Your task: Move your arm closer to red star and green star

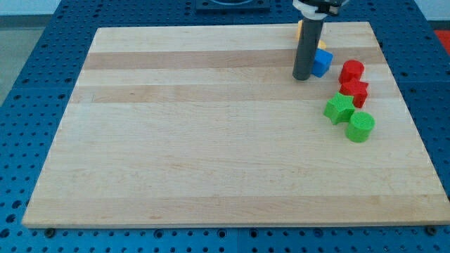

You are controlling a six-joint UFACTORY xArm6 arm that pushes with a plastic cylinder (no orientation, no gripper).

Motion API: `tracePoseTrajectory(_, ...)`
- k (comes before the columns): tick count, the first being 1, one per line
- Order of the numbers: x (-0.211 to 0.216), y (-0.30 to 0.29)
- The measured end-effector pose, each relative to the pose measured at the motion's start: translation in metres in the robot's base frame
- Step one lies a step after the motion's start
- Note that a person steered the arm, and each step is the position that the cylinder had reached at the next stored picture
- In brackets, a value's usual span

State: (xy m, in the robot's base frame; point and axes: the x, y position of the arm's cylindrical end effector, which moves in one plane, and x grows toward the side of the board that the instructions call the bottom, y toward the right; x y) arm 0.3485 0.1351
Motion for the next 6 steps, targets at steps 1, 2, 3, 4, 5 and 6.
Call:
tracePoseTrajectory(1,0.000,0.024)
tracePoseTrajectory(2,0.001,0.029)
tracePoseTrajectory(3,-0.008,0.037)
tracePoseTrajectory(4,-0.025,0.037)
tracePoseTrajectory(5,-0.032,0.037)
tracePoseTrajectory(6,-0.040,0.037)
